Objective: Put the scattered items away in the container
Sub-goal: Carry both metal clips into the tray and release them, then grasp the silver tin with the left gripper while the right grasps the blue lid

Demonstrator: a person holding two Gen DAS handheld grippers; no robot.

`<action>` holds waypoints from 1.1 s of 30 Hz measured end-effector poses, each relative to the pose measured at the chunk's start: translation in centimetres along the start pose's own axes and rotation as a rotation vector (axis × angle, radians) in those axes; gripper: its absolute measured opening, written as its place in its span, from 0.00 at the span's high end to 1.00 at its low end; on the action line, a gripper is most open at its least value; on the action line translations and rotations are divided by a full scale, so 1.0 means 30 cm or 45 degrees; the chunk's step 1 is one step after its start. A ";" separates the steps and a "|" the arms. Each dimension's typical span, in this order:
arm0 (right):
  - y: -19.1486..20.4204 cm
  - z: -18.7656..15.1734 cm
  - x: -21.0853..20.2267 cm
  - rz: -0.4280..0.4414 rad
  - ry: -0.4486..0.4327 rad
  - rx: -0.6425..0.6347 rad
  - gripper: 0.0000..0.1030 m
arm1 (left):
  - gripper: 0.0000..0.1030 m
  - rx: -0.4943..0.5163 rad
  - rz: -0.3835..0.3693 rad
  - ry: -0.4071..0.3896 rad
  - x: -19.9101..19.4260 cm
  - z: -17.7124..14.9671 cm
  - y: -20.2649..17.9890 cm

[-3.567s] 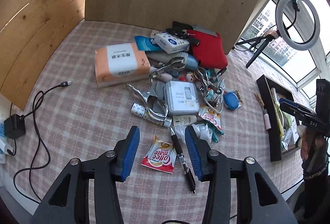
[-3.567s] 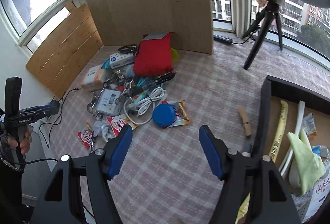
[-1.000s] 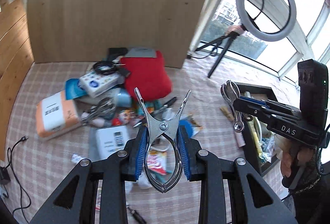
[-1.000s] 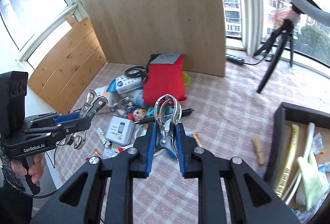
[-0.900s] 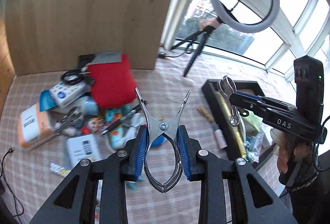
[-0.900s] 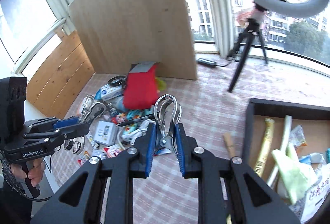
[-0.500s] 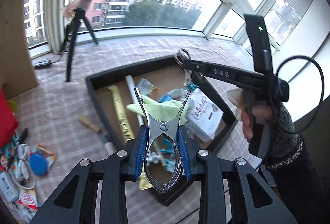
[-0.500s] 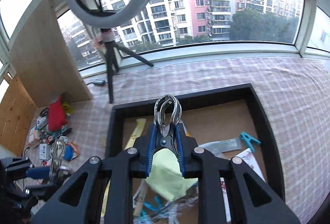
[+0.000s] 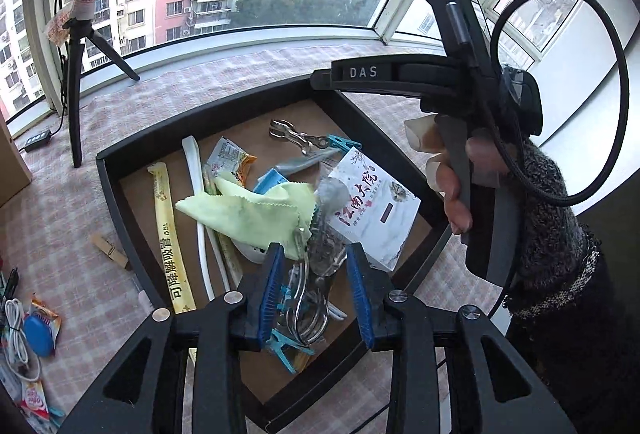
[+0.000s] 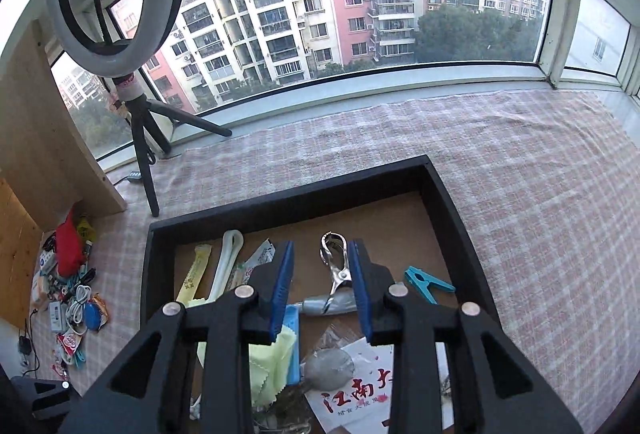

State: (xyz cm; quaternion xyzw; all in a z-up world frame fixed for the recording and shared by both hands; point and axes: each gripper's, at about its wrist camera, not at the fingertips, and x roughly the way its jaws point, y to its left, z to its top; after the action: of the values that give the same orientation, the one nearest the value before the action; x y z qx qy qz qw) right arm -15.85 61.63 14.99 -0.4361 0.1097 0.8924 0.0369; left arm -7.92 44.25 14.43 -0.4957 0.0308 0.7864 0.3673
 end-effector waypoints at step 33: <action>0.980 -0.312 0.023 0.479 0.226 -0.616 0.52 | 0.62 -0.750 0.593 -0.085 -0.638 -0.718 1.065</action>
State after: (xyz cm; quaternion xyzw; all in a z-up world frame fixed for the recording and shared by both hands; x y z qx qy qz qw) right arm -13.80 30.85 13.68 -0.4804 -0.0242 0.8423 -0.2431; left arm -6.48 1.62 8.78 -0.5339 -0.0969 0.8397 0.0213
